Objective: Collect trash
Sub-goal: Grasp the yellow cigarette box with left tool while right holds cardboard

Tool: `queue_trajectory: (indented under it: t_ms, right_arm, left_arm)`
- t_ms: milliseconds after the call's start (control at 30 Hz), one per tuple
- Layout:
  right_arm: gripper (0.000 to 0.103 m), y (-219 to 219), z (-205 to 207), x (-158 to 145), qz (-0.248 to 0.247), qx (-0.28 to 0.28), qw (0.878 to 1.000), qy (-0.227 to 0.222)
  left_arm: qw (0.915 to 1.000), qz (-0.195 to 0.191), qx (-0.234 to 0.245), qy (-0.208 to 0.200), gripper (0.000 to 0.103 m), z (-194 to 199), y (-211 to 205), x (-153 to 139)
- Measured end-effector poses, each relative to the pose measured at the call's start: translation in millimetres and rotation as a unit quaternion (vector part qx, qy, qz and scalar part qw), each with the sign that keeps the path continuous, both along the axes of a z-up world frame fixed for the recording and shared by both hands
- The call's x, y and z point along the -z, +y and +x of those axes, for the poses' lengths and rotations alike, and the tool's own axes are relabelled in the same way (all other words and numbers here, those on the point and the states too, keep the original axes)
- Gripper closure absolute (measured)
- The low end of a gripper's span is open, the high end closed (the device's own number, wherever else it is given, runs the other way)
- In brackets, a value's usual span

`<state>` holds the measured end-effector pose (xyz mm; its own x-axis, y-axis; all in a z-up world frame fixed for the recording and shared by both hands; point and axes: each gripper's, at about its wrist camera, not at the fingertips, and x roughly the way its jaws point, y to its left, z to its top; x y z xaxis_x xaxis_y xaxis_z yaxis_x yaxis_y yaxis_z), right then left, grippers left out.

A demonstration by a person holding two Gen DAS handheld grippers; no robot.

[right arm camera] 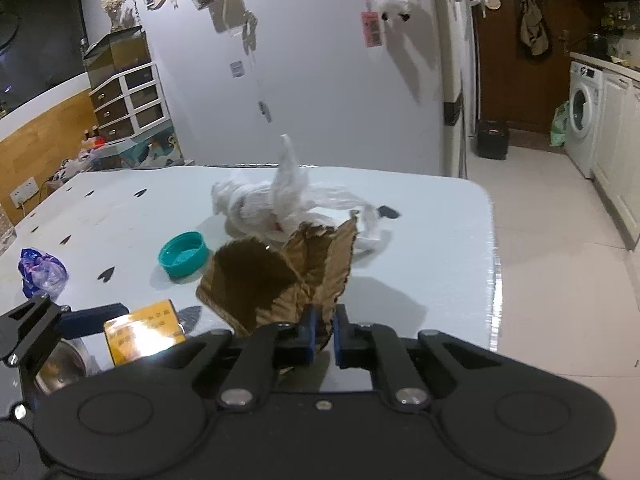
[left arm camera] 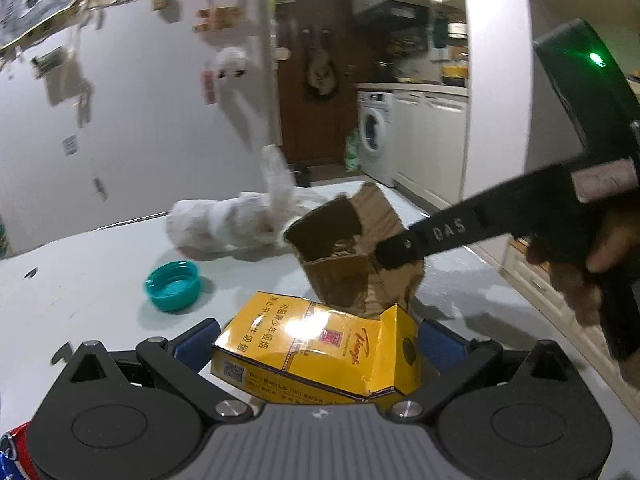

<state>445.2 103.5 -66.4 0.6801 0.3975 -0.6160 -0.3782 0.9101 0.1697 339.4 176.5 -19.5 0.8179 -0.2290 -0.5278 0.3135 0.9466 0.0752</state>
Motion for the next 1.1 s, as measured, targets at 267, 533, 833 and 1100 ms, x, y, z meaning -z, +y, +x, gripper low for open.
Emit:
queue_trajectory:
  t_ms: [267,533,833,1100]
  right_arm:
    - [0.095,-12.1,-10.8,-0.4,-0.005,-0.006,1.000,-0.003]
    - [0.095,-13.3,-20.8,1.0,-0.009,-0.012,1.000,-0.008]
    - [0.099,-29.9,-32.4,-7.8,0.001,0.001,1.000,-0.023]
    - [0.100,-58.0,-49.4,-16.7,0.007,0.018,0.999,-0.040]
  left_arm:
    - [0.9985,0.025,0.049,-0.003,0.000,-15.2,-22.1,1.4]
    - [0.9980,0.028,0.056,-0.005,0.001,-19.3,-33.3,3.3]
    - [0.9999,0.004,0.008,-0.008,0.005,-20.3,-30.0,0.1]
    - [0.9945,-0.073,-0.073,-0.017,0.060,-32.9,-14.7,-13.0]
